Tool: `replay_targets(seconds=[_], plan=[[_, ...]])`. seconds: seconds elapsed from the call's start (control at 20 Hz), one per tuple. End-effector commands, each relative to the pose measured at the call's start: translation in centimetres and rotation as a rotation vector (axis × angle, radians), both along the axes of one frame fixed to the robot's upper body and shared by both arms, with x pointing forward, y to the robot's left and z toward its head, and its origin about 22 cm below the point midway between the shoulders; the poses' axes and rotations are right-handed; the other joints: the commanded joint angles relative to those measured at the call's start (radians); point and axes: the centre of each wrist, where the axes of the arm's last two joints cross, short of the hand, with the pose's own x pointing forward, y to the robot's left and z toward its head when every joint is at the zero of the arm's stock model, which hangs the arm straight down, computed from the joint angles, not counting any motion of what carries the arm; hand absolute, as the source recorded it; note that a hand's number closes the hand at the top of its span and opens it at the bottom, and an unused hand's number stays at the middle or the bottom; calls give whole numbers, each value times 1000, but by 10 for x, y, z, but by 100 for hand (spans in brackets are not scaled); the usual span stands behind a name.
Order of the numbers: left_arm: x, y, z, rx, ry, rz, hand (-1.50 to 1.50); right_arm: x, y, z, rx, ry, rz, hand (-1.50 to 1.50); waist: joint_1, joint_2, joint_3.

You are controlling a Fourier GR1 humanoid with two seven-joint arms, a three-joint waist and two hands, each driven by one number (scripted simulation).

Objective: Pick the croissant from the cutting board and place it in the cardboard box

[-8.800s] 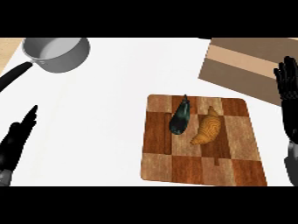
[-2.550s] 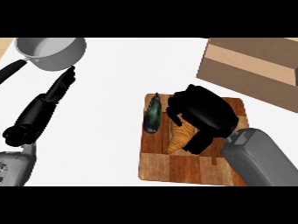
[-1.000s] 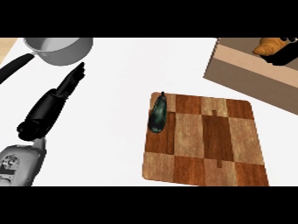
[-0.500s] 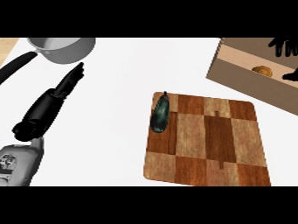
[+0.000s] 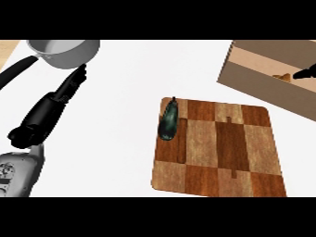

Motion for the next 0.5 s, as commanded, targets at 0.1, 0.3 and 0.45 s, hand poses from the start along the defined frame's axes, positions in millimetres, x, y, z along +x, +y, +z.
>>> replay_targets(seconds=[0.1,0.3,0.45], plan=[[2,4,-2,6,2,11,0,-5,-19,9,541,13,-77,-150,-2,7,-1],[6,-10,-2,-6,-7,-9,0,-17,-41,13,624,52,-220,-150,13,16,-1],[0,-10,0,4,-20,-24,0,-27,-52,-4,677,-14,-290,-150,30,20,1]])
